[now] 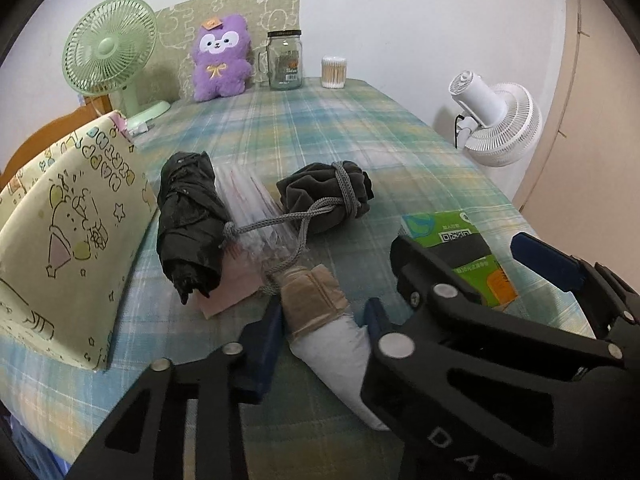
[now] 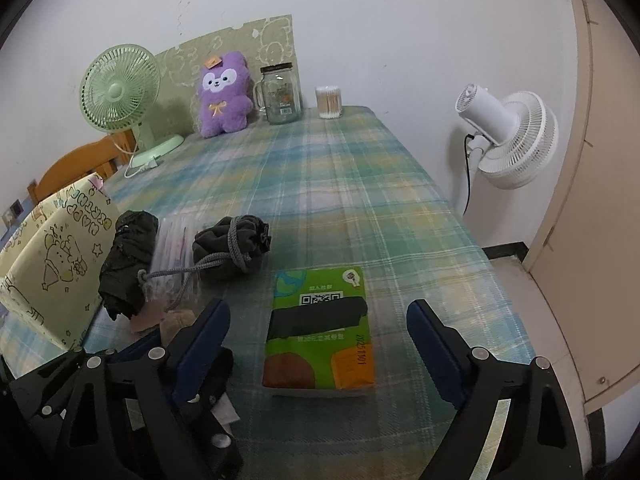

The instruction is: Organize soft objects

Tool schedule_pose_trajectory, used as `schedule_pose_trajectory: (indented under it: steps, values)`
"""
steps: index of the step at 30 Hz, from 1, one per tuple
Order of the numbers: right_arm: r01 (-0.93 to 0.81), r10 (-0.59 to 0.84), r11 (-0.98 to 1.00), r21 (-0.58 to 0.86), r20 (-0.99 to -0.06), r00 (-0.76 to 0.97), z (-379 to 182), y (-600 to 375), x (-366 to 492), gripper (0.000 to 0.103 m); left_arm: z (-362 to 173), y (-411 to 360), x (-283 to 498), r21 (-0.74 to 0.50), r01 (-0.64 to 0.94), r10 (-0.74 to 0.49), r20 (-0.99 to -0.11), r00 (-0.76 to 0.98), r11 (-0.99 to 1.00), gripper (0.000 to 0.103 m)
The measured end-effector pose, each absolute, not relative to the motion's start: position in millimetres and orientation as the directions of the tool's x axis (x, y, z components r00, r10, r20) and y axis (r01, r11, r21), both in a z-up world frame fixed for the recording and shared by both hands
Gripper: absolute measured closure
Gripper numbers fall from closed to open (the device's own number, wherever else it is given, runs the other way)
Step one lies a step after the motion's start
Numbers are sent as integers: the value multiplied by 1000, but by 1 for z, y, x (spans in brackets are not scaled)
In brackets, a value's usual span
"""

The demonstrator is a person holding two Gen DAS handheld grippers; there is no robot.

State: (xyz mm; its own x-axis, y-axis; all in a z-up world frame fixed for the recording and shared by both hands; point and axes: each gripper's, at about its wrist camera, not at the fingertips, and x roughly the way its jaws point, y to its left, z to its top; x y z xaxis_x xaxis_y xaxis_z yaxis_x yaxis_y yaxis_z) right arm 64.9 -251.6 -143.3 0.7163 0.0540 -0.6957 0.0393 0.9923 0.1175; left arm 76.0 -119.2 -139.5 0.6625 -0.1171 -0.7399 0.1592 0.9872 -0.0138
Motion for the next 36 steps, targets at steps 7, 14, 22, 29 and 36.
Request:
schedule_pose_trajectory:
  steps: [7, 14, 22, 29, 36]
  values:
    - [25, 83, 991, 135, -736, 672, -153, -246, 74, 37, -140, -116, 79, 44, 142, -67, -721, 689, 989, 68]
    - [20, 93, 990, 143, -738, 668, -153, -246, 73, 51, -138, -116, 76, 52, 134, -56, -721, 691, 990, 72]
    - [17, 93, 990, 143, -721, 687, -144, -246, 65, 51, -130, -115, 67, 58, 130, -53, -699, 713, 990, 75]
    - [7, 101, 989, 150, -698, 708, -133, -246, 61, 52, -122, -114, 62, 53, 129, -58, -686, 725, 990, 77]
    - [1, 101, 989, 150, -672, 734, -115, -247, 60, 52, -106, -114, 61, 59, 134, -63, -657, 752, 989, 78]
